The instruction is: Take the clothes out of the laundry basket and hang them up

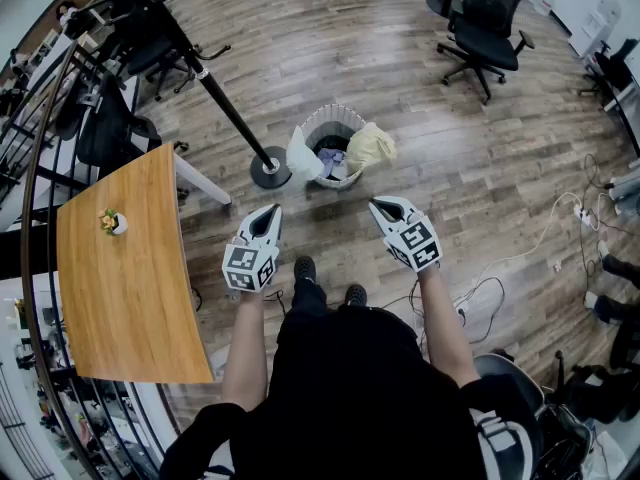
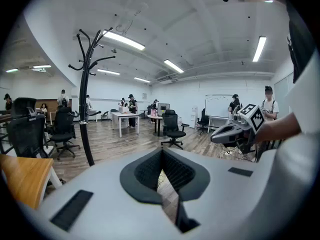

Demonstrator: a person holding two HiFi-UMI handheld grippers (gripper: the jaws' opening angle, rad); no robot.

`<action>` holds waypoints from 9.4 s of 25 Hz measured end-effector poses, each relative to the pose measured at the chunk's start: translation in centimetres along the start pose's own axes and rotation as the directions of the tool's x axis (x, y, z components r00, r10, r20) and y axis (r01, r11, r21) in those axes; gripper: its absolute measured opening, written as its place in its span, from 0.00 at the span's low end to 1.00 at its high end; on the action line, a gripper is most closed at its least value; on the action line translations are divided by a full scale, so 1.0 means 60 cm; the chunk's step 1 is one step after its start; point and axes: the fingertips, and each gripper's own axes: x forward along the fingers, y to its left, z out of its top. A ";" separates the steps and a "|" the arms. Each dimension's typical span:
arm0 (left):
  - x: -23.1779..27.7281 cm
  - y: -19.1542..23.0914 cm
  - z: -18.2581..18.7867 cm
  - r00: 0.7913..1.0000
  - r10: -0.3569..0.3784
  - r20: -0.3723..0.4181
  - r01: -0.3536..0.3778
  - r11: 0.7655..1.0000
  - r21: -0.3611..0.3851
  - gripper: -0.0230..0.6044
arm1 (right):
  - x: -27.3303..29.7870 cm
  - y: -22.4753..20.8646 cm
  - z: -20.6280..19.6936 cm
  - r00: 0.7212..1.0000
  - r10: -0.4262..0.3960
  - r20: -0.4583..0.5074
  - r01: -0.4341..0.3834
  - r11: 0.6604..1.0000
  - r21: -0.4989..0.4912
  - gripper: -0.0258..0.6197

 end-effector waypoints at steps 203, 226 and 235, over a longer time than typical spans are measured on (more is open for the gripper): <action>0.554 0.462 -0.307 0.846 -0.255 -0.469 0.194 0.965 -0.176 0.41 | 0.628 -0.255 -0.241 0.935 0.154 -0.321 0.015 0.883 0.469 0.42; 0.631 0.474 -0.551 0.761 -0.322 -0.563 0.225 0.945 -0.237 0.41 | 0.708 -0.228 -0.474 0.898 0.139 -0.418 0.141 0.808 0.572 0.39; 0.673 0.481 -0.644 0.752 -0.334 -0.568 0.219 0.940 -0.263 0.41 | 0.790 -0.202 -0.559 0.885 0.180 -0.430 0.137 0.782 0.608 0.39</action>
